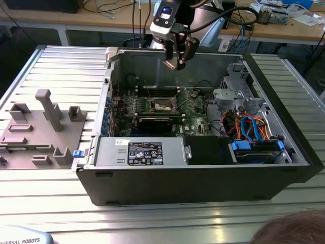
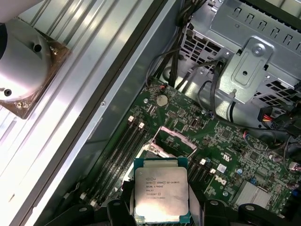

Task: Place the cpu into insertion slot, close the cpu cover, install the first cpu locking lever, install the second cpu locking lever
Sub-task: 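Place the cpu into insertion slot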

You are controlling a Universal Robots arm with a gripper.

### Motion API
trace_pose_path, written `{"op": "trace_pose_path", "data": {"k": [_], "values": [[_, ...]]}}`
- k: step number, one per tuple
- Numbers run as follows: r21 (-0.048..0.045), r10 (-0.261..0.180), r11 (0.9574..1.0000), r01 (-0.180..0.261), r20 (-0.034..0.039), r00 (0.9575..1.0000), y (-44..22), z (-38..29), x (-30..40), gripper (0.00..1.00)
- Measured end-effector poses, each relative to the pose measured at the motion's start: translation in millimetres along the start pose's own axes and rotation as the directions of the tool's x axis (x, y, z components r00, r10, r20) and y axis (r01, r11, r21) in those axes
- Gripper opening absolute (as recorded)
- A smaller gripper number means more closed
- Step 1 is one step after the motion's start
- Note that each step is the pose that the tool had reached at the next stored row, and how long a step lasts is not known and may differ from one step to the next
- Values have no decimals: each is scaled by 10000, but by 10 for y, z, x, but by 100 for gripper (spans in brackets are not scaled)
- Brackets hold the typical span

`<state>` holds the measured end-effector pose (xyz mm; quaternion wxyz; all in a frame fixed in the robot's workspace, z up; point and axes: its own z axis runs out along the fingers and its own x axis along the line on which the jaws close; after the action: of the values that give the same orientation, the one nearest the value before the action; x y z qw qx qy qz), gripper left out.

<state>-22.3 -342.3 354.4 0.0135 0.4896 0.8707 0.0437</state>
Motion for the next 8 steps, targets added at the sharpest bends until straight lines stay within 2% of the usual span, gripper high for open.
{"op": "trace_pose_path", "data": {"k": [8], "values": [[-1, 80, 10000, -80, 7, 10000, 0, 0, 0, 54]]}}
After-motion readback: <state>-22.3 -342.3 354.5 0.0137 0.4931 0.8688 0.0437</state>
